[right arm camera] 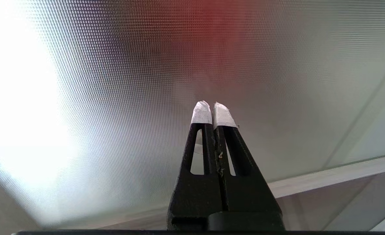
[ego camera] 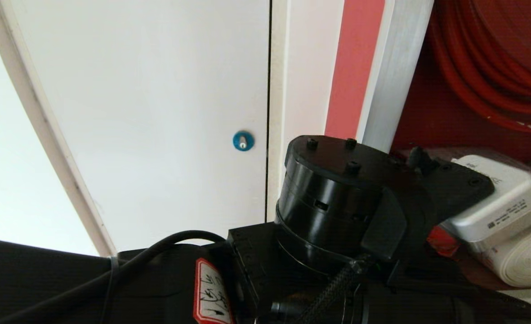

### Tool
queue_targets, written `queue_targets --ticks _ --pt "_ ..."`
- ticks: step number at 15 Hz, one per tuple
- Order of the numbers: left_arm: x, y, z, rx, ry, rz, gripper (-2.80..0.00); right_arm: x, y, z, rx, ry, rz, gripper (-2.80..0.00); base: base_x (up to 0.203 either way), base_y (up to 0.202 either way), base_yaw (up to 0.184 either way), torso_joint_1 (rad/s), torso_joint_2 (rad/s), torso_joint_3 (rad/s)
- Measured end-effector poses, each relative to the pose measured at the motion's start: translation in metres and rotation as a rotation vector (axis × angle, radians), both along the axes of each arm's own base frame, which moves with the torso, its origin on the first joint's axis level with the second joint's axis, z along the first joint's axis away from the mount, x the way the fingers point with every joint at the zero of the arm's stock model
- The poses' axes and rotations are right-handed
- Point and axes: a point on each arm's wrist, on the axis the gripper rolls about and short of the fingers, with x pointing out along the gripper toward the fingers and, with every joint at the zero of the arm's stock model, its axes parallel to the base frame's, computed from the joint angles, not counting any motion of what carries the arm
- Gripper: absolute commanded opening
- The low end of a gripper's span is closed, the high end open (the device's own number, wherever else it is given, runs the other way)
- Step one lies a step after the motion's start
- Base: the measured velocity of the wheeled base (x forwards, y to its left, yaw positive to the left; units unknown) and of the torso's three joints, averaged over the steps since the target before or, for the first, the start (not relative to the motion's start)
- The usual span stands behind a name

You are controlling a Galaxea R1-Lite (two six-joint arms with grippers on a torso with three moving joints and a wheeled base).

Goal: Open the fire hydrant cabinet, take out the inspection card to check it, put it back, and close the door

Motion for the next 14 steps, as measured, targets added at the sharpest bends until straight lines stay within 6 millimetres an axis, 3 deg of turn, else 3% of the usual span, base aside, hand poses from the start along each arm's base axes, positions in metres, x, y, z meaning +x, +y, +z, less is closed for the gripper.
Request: queue_targets --ticks 8,14 --pt "-0.014 -0.004 -0.001 0.006 0.003 -0.035 -2.80 0.000 0.000 0.000 0.000 0.000 0.000 -2.80 0.000 0.000 0.000 0.000 0.00 0.000" --pt "-0.010 0.000 -0.008 0.033 0.034 -0.019 -2.80 0.000 0.000 0.000 0.000 0.000 0.000 -2.80 0.000 0.000 0.000 0.000 0.00 0.000"
